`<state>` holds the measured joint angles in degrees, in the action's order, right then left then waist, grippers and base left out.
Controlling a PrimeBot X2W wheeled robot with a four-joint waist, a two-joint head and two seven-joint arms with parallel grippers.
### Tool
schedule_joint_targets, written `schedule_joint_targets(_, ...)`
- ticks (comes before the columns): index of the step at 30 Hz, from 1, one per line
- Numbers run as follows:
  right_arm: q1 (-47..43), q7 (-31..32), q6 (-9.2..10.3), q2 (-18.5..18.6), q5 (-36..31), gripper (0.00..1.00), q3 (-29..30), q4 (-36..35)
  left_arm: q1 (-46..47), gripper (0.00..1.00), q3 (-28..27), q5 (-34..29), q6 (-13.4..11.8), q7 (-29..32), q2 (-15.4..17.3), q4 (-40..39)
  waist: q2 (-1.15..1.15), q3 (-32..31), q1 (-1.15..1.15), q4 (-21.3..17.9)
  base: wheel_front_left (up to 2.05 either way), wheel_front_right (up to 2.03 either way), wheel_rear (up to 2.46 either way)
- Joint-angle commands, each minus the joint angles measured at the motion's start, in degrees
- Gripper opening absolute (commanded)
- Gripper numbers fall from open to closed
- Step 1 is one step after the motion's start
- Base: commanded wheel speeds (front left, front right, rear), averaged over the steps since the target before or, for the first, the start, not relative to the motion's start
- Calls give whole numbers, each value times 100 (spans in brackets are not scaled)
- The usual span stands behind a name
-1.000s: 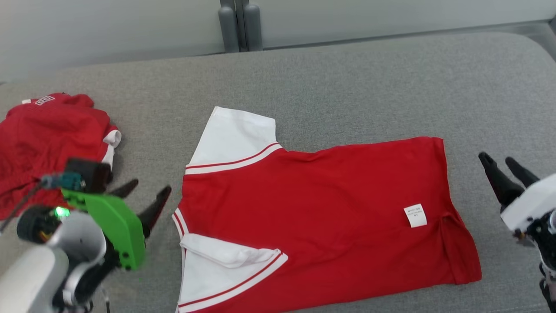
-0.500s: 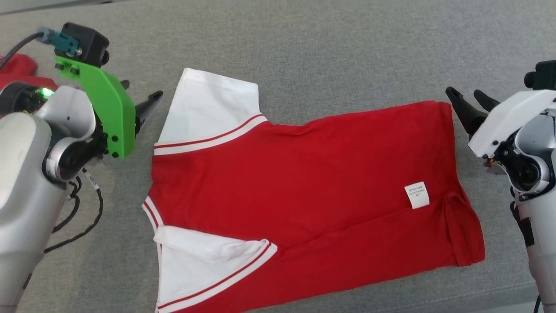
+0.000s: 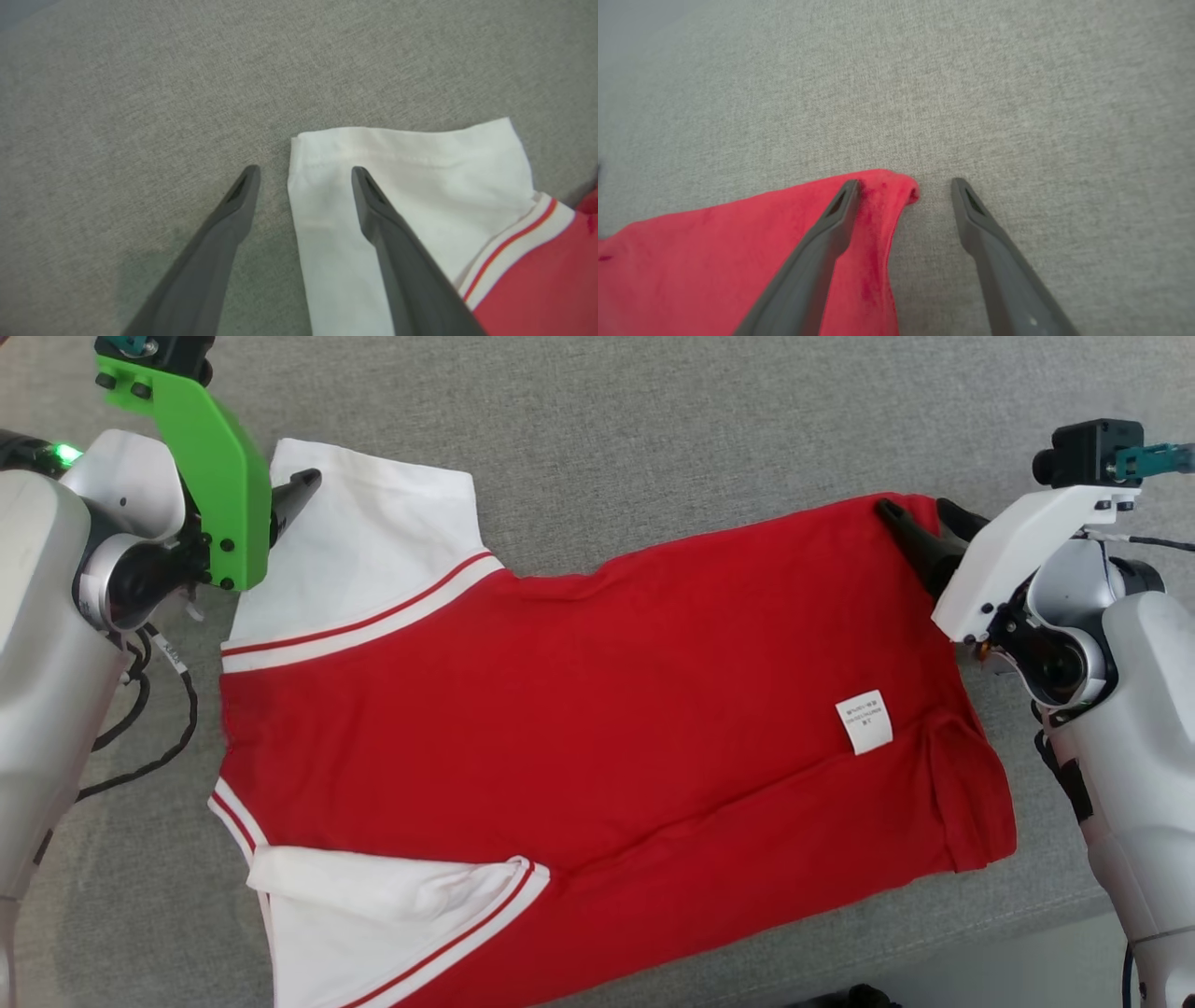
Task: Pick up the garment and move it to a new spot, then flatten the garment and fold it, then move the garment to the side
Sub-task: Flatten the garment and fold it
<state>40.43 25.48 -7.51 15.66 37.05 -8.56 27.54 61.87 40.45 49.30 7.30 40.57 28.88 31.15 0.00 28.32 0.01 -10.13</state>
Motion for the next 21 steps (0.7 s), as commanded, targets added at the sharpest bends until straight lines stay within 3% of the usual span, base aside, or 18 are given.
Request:
schedule_joint_targets(1, 46, -34, 4, -14, 76, 100, -115, 85, 106, 100, 68, 68, 27, -26, 53, 47, 0, 152, -1, -142, 0, 0, 0)
schedule_joint_targets(3, 71, -66, 4, -15, 167, 100, -286, 129, 194, 100, 175, 166, 27, -59, 72, 110, 0, 186, -1, -163, 0, 0, 0)
schedule_joint_targets(4, 90, -92, 4, -4, 213, 90, -381, 146, 238, 100, 242, 188, 27, -82, 91, 165, 0, 198, -1, -173, 0, 0, 0)
schedule_joint_targets(6, 115, -147, 4, 19, 299, 45, -502, 174, 286, 100, 356, 171, 25, -128, 120, 258, 0, 209, -1, -178, 0, 0, 0)
schedule_joint_targets(7, 120, -187, 4, 37, 355, 32, -591, 196, 298, 90, 420, 231, 22, -145, 101, 342, 0, 203, -1, -172, 0, 0, 0)
schedule_joint_targets(8, 121, -212, 3, 58, 387, 0, -653, 211, 307, 40, 459, 292, 22, -138, 77, 390, 0, 197, -1, -163, 0, 0, 0)
schedule_joint_targets(9, 120, -244, 2, 90, 425, 0, -703, 228, 321, 11, 516, 310, 22, -143, 60, 411, 0, 188, -1, -148, 0, 0, 0)
schedule_joint_targets(10, 111, -275, 2, 137, 469, 0, -753, 252, 330, 0, 592, 321, 23, -143, 45, 422, 0, 163, -1, -115, 0, 0, 0)
schedule_joint_targets(21, 271, -1511, 6, 488, 600, 0, -886, 443, 581, 0, 911, 534, 16, -1117, 148, 639, 0, -173, -1, 180, 0, 0, 0)
